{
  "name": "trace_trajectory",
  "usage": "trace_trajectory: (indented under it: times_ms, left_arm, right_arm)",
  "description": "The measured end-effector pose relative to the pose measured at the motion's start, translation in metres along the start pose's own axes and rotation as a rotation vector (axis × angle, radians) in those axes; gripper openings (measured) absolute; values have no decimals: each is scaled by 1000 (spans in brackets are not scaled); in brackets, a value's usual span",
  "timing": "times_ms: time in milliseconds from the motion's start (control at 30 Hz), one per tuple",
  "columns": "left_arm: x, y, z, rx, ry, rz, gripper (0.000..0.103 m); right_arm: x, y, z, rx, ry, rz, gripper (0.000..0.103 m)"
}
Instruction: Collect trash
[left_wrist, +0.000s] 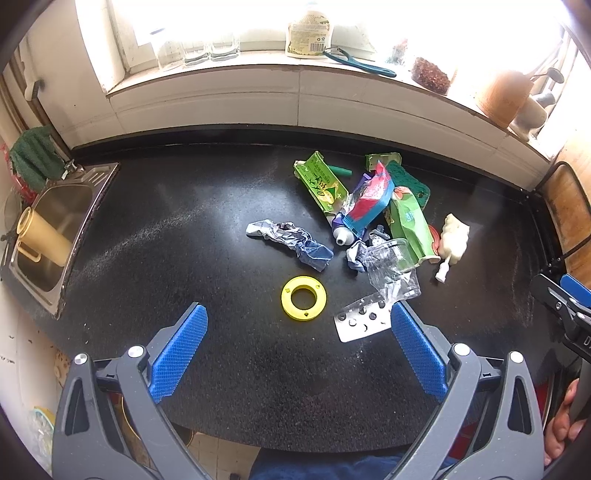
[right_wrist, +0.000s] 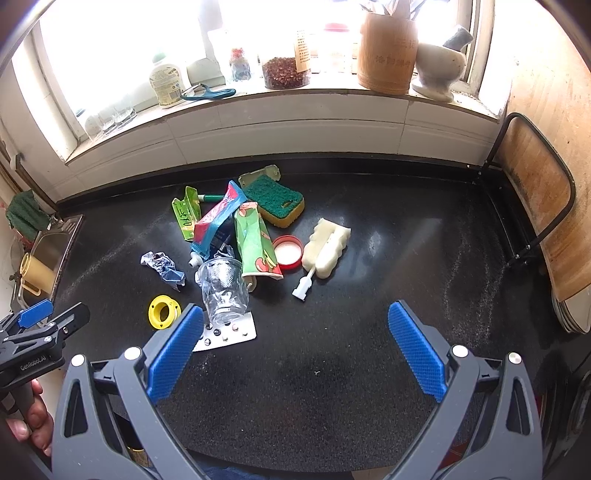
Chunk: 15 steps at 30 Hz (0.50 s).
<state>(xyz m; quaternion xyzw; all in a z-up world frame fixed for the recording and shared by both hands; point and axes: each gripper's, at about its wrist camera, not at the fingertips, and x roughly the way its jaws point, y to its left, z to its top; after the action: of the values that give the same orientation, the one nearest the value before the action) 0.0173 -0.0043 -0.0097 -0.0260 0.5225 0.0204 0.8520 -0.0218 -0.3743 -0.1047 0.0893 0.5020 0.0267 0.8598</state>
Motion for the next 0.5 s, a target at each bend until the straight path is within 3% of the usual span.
trace_trajectory:
  times_ms: [433,500]
  left_arm:
    - [37,2,-4,49,8,50,96]
    - [51,2,-6,56,10,27,96]
  right_arm:
    - [37,-15,7,14,37,-13,97]
    - [50,-21,6,21,49,-22,97]
